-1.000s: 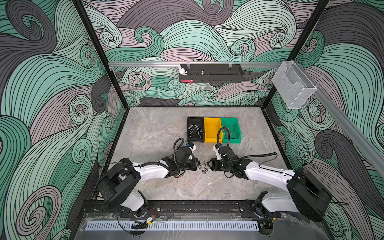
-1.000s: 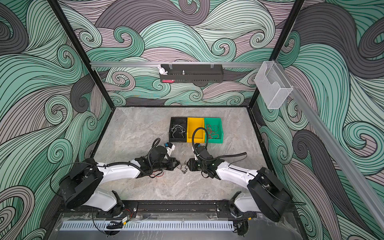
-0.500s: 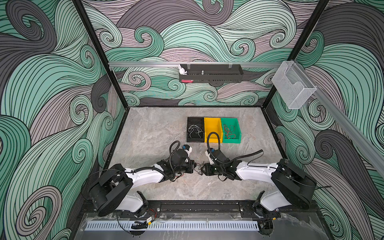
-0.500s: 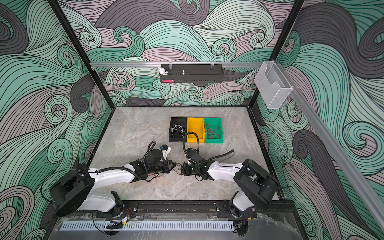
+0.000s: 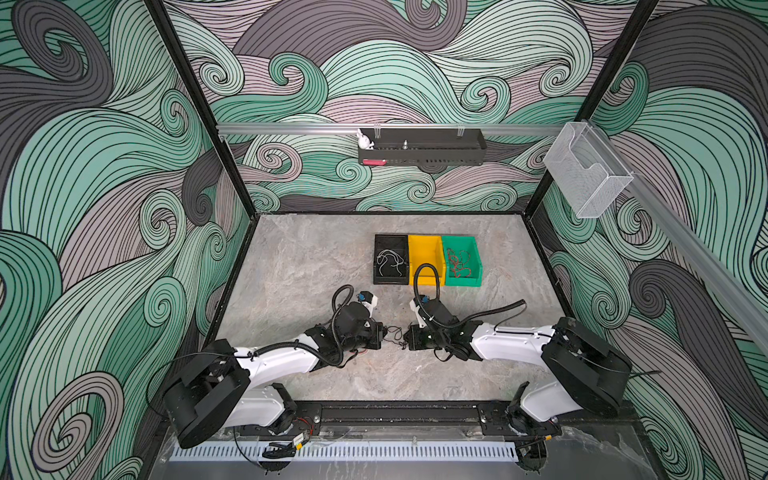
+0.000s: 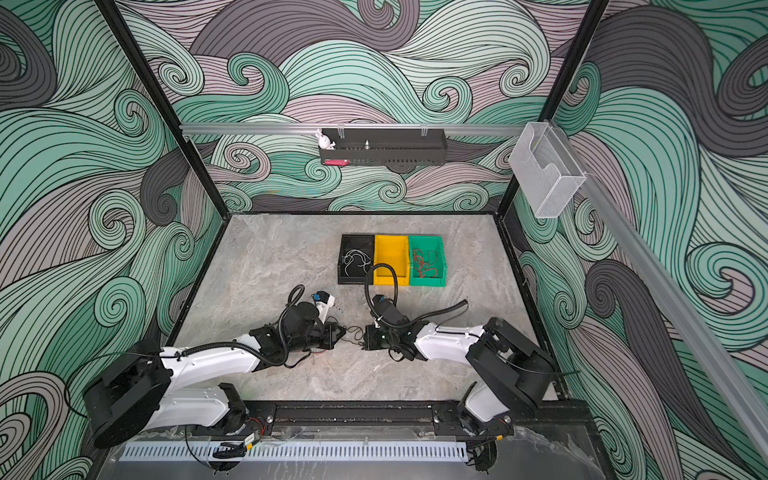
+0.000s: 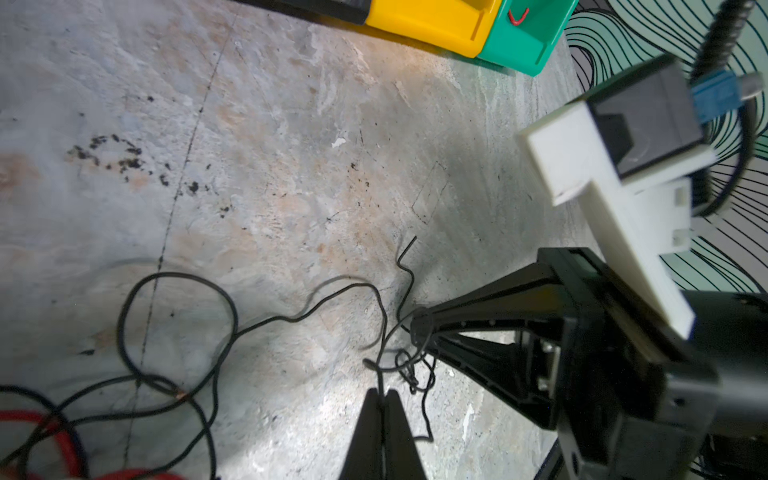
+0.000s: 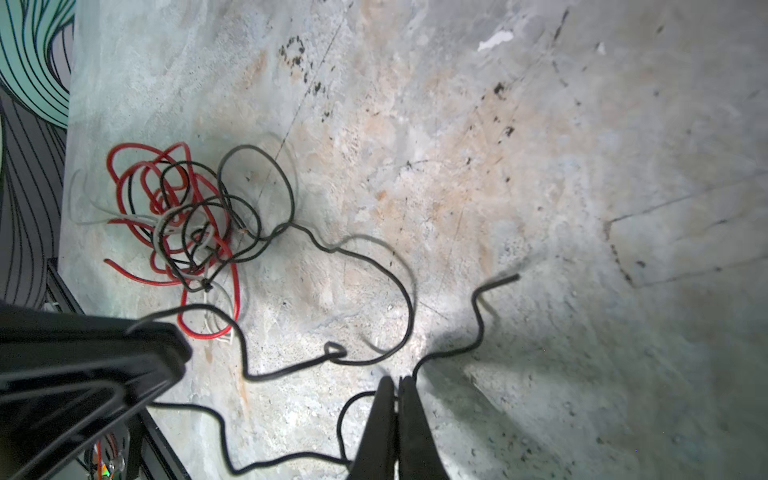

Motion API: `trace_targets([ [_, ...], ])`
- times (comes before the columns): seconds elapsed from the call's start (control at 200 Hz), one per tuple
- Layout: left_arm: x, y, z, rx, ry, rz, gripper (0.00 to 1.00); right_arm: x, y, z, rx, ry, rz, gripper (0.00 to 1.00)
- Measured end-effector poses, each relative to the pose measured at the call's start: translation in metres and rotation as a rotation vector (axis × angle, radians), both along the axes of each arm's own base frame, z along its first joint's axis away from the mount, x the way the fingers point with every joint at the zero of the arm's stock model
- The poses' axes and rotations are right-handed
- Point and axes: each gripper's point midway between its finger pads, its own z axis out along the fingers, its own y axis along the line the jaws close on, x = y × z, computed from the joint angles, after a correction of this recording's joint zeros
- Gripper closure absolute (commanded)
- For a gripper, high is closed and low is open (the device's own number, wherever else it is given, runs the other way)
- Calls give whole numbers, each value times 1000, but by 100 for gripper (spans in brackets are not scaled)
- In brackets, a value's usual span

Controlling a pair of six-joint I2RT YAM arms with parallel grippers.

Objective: Untangle the cables

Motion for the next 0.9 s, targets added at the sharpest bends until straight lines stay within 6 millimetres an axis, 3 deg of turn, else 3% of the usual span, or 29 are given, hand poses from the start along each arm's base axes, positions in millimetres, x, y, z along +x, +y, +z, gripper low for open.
trace_targets([
  [0.2, 3, 9, 8, 14, -29, 38, 100, 7, -13, 19, -31, -77, -27, 94],
  [0.345, 4, 12, 8, 26, -32, 50, 100, 10, -21, 29, -55, -126, -36, 83],
  [0.555, 4, 17, 3, 47, -26, 66, 100, 9, -31, 23, -114, -130, -35, 75],
  [0.901, -1, 28, -12, 91, -3, 85, 100, 11, -25, 3, -156, -89, -17, 64],
])
